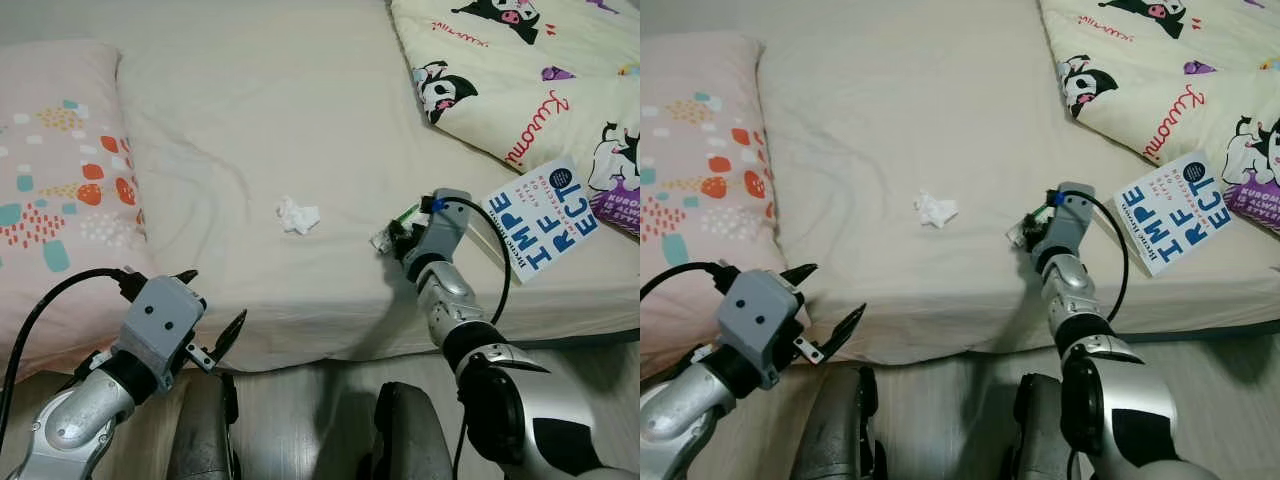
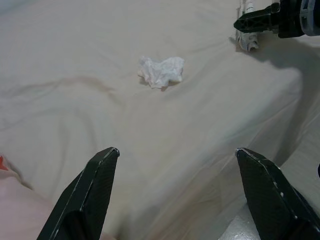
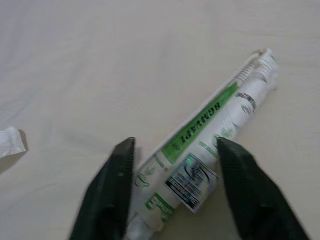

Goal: Clean up the room

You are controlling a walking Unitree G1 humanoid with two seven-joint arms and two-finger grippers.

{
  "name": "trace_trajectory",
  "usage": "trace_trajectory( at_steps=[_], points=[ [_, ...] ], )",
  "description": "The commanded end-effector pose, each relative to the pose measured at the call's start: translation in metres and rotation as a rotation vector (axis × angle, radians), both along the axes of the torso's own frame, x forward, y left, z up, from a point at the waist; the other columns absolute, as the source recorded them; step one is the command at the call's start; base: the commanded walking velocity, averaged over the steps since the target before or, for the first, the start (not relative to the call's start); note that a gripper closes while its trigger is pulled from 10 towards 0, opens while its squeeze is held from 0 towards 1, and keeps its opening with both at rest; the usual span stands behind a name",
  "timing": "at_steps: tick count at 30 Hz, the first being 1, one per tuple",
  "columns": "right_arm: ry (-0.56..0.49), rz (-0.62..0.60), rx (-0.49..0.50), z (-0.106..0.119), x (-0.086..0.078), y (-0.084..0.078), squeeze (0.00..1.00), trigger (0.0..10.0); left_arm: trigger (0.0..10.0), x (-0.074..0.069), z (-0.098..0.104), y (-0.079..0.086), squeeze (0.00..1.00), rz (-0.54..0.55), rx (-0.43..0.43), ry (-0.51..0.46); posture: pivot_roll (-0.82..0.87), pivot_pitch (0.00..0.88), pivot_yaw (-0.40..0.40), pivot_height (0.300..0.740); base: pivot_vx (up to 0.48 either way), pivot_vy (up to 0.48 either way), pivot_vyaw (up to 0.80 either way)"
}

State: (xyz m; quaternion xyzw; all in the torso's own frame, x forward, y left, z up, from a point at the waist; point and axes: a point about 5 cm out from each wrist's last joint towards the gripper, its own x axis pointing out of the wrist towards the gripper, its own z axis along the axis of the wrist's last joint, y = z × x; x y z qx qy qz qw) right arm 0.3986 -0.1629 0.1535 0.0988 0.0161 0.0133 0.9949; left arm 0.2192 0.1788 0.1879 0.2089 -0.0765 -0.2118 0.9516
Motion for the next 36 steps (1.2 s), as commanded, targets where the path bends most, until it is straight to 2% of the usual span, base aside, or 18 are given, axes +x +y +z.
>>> trace_trajectory(
  at_steps=[1, 7, 14, 15, 16, 26, 30, 31, 36],
  points=[
    [0.009, 0.001, 0.019, -0.005, -0.002, 0.001, 1.00, 10.0, 10.0, -0.005, -0.002, -0.002, 0.00, -0.019, 0.008, 0.022, 0.34, 0.343, -0.066, 0.556, 0.000, 0.000, 0.00],
    [0.012, 0.000, 0.017, -0.004, -0.001, 0.000, 1.00, 10.0, 10.0, -0.006, -0.003, 0.000, 0.00, -0.022, 0.017, 0.025, 0.35, 0.349, -0.064, 0.556, 0.000, 0.000, 0.00],
    [0.091, -0.025, 0.009, -0.009, -0.001, -0.004, 1.00, 10.0, 10.0, -0.010, -0.004, 0.004, 0.00, -0.033, 0.044, 0.040, 0.37, 0.354, -0.054, 0.556, 0.000, 0.000, 0.00],
    [0.113, -0.028, 0.004, -0.011, -0.001, -0.004, 0.15, 10.0, 10.0, -0.010, -0.004, 0.006, 0.00, -0.038, 0.053, 0.045, 0.37, 0.356, -0.047, 0.556, 0.000, 0.000, 0.00],
    [0.135, -0.034, -0.005, -0.012, -0.001, -0.004, 0.00, 10.0, 10.0, -0.010, -0.005, 0.007, 0.00, -0.044, 0.061, 0.050, 0.38, 0.358, -0.043, 0.556, 0.000, 0.000, 0.00],
    [0.237, -0.059, -0.054, -0.019, -0.003, -0.008, 0.00, 10.0, 10.0, -0.010, -0.007, 0.008, 0.00, -0.073, 0.091, 0.069, 0.38, 0.360, -0.033, 0.556, 0.000, 0.000, 0.00],
    [0.235, -0.061, -0.051, -0.018, -0.002, -0.010, 0.00, 10.0, 10.0, -0.010, -0.007, 0.007, 0.00, -0.075, 0.093, 0.069, 0.38, 0.354, -0.034, 0.556, 0.000, 0.000, 0.00],
    [0.229, -0.065, -0.039, -0.018, -0.002, -0.011, 0.00, 0.0, 10.0, -0.010, -0.007, 0.007, 0.00, -0.075, 0.094, 0.066, 0.38, 0.351, -0.034, 0.556, 0.000, 0.000, 0.00],
    [0.213, -0.074, -0.016, -0.016, -0.002, -0.013, 0.00, 0.0, 10.0, -0.009, -0.006, 0.004, 0.00, -0.075, 0.090, 0.056, 0.37, 0.345, -0.037, 0.556, 0.000, 0.000, 0.00]
  ],
)
